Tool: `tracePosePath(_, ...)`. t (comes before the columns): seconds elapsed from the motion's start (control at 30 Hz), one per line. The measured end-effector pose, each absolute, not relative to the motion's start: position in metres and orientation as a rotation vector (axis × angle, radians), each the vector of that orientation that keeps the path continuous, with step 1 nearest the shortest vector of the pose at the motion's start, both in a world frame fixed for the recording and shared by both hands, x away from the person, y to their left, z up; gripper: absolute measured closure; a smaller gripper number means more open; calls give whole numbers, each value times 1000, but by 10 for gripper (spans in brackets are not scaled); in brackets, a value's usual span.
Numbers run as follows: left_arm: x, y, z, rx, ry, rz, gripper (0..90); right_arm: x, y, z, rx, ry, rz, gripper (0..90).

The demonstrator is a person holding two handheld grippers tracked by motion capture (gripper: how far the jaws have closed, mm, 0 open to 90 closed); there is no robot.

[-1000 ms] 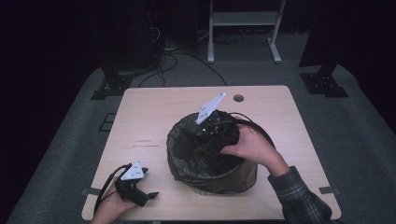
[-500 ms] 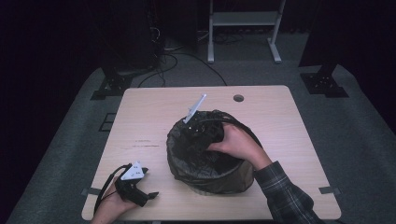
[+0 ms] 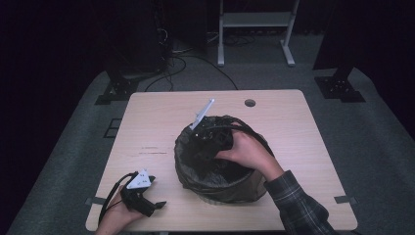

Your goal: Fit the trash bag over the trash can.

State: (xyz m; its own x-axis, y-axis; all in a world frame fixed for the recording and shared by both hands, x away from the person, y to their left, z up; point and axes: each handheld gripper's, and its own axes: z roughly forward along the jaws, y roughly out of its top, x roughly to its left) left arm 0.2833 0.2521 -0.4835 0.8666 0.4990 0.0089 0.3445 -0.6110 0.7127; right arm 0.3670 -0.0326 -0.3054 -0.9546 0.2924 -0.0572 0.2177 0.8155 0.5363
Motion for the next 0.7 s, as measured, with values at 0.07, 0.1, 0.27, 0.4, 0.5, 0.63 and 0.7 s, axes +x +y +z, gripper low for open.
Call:
tracePosePath(0.07,283,252,-483,2286,605,265,0,359,-30,-301,387,2866,848,92)
tracePosePath(0.1,283,252,-483,2286,605,265,0,359,-30,-301,387,2866,848,92)
tracePosePath(0.27,283,252,-483,2286,602,265,0,347,-14,-304,315,2902,865,92)
tracePosePath(0.4,283,252,-484,2286,599,263,0,347,-6,-311,306,2928,844,91)
tracePosePath(0.5,283,252,-484,2286,599,263,0,347,-4,-315,312,2945,822,91)
tracePosePath(0.63,283,252,-484,2286,597,261,0,349,0,-325,316,2977,754,91)
tracePosePath(0.7,283,252,-484,2285,596,260,0,350,1,-328,333,2992,729,91)
